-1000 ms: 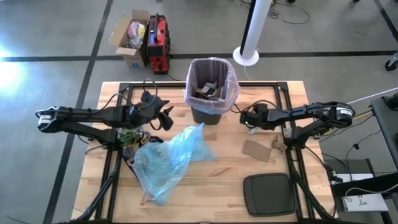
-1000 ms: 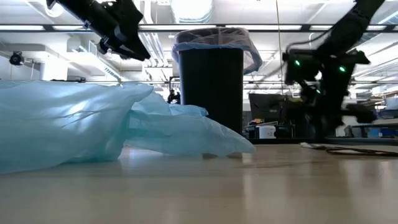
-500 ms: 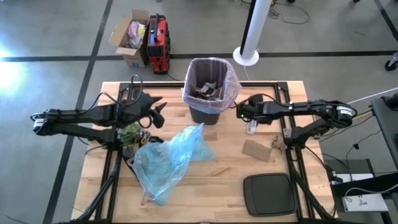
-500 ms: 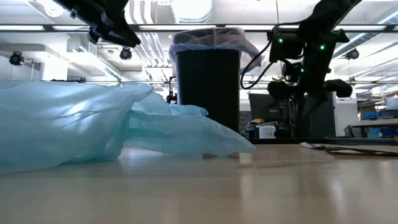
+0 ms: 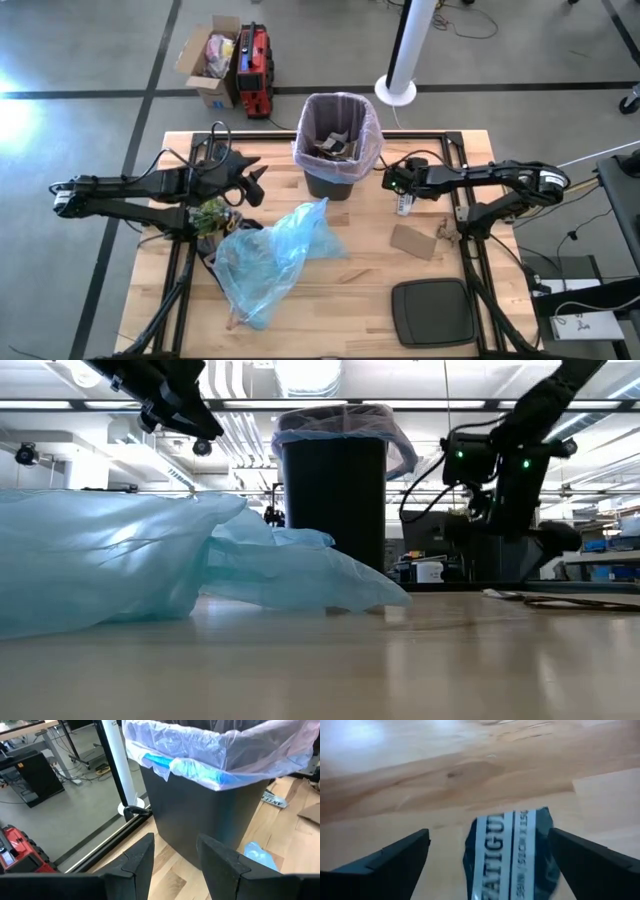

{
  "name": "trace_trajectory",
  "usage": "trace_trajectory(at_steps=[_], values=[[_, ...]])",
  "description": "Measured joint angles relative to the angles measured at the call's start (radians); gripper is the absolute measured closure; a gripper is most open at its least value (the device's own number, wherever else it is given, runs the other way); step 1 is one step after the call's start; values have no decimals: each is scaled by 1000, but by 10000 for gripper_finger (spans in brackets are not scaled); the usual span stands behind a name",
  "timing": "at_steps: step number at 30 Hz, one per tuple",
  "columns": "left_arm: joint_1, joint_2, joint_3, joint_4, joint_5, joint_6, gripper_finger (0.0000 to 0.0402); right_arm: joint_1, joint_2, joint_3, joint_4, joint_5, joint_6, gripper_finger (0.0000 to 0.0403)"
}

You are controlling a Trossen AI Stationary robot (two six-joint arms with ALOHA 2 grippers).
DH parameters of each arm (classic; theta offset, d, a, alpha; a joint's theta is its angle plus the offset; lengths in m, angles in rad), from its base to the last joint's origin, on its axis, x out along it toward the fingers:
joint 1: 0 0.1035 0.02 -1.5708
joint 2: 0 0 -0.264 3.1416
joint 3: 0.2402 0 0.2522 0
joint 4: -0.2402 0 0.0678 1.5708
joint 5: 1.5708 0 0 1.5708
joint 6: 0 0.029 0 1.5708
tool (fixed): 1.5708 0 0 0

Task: Place trash/remove bag and relplace
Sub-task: Put the white paper into the trash bin

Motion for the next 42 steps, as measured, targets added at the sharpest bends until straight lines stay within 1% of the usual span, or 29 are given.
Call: trace_trajectory(at_steps=[5,10,12,14,17,19,22,26,28,30,31,32,34,38,42], values=[[0,0,0,1,2,-51,267,-12,18,-73,35,37,9,20],[0,5,0,-3,3,-85,267,38,53,-149,141,84,-49,20],[0,12,0,-3,3,-86,267,70,78,-156,160,114,-44,20],[0,18,0,-3,3,-96,267,98,109,-156,167,153,-3,22],[0,30,0,-3,3,-108,267,127,146,-150,173,190,28,38],[0,38,0,-3,3,-111,267,141,169,-145,181,211,32,64],[0,49,0,-3,3,-122,267,157,183,-138,196,215,21,130],[0,63,0,-2,2,-126,267,163,183,-131,207,209,-8,249],[0,66,0,-3,3,-127,267,163,166,-117,197,176,-46,314],[0,66,0,-3,3,-127,267,162,127,-91,167,130,-129,373],[0,65,0,-3,3,-127,267,162,105,-72,134,109,-182,387],[0,62,0,-3,3,-127,267,162,81,-52,102,93,-243,391],[0,54,0,-3,2,-127,267,151,24,4,37,101,-364,388],[0,35,0,-3,2,-106,267,139,-98,118,-142,205,-524,398],[0,15,0,-2,-2,-71,267,135,-227,240,-273,311,-584,400]])
